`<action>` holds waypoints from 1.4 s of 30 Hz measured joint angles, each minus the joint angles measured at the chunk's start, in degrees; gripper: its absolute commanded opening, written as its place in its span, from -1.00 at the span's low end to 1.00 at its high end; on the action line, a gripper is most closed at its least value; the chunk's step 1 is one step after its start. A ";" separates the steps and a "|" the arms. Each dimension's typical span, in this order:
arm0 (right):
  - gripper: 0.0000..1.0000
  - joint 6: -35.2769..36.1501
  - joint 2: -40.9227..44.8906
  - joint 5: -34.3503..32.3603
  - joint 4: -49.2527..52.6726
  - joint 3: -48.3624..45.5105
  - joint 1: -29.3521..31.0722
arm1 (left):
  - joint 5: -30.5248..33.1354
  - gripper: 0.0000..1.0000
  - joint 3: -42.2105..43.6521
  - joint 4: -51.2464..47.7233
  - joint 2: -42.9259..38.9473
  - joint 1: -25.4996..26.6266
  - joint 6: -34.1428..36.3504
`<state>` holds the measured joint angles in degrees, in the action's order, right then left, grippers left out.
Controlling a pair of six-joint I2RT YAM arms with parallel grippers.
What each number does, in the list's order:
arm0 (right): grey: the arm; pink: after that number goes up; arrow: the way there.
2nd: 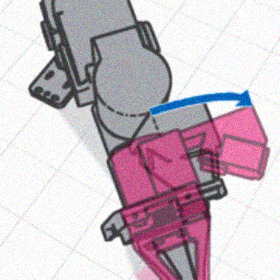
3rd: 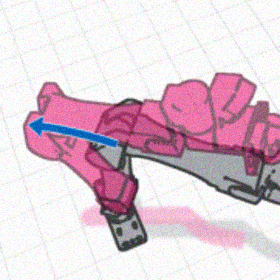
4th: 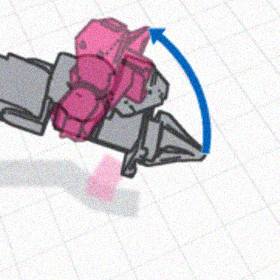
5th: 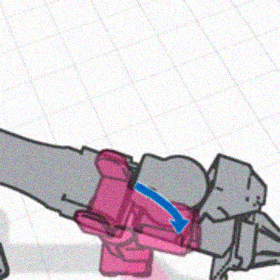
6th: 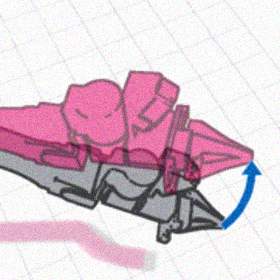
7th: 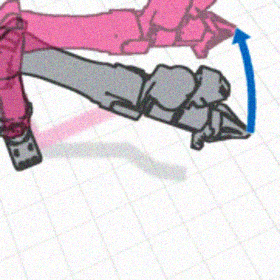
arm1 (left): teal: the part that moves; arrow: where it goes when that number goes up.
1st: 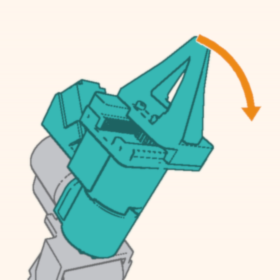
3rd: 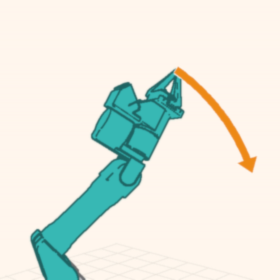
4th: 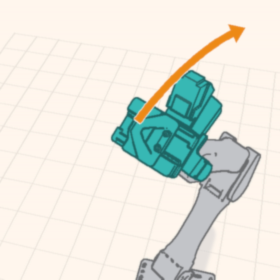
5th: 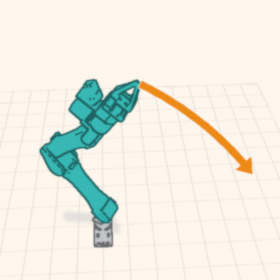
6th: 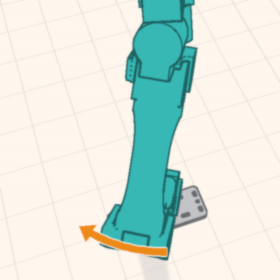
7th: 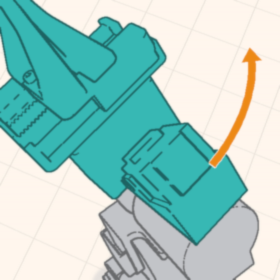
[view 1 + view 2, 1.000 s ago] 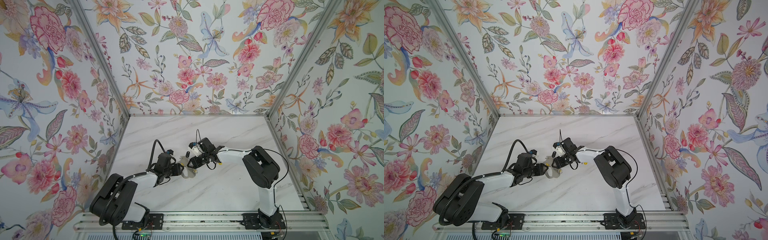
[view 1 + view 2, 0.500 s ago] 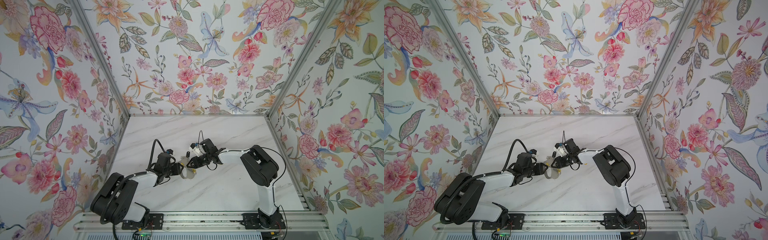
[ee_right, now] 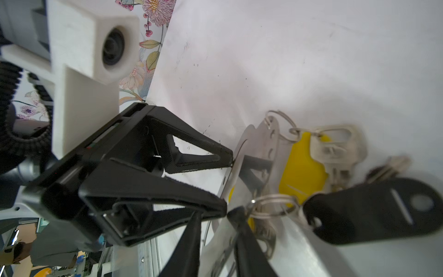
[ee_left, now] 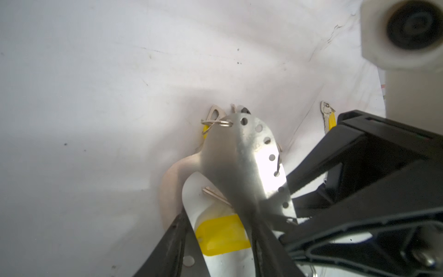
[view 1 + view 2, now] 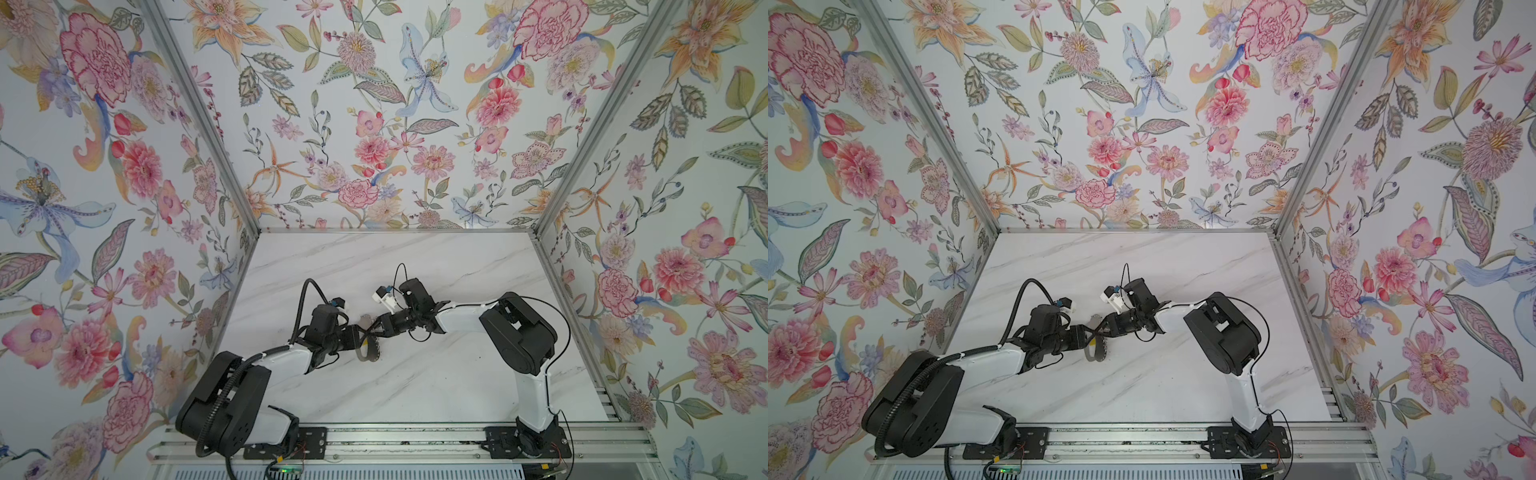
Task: Remove the keys from the keyring
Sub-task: 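Lift the steel plate with keys off the table with both grippers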
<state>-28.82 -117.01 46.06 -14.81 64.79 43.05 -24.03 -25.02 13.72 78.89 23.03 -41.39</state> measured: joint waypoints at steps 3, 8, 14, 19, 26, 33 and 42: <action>-0.83 0.13 0.00 -0.11 0.42 0.00 -0.07 | 0.28 -0.01 -0.02 -1.46 -2.08 -0.39 0.28; -1.00 -0.52 0.15 -0.42 0.72 -0.11 -0.57 | 1.18 0.14 -1.09 -5.62 -6.01 -0.63 1.68; -1.00 -3.80 4.39 -0.35 -2.86 -2.78 -1.51 | 5.07 0.37 -5.49 -14.38 -14.49 -1.62 4.39; -1.00 -10.71 10.45 -0.39 -10.80 -4.98 -3.39 | 6.51 0.44 -9.42 -19.80 -23.12 -4.15 5.55; -1.00 -25.24 17.27 -3.26 -29.07 -6.45 -5.86 | 4.22 0.44 -12.79 -20.00 -30.23 -6.16 2.54; -1.00 -35.01 19.12 -7.10 -41.09 -6.38 -5.70 | 0.17 0.41 -12.52 -8.85 -32.92 -5.68 -6.91; -1.00 -41.64 19.19 -9.68 -48.22 -5.57 -4.48 | 0.46 0.25 -10.58 4.79 -32.72 1.75 -15.15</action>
<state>-70.46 -97.82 36.38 -63.02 59.22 38.57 -23.57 -35.59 18.50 46.17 24.77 -56.53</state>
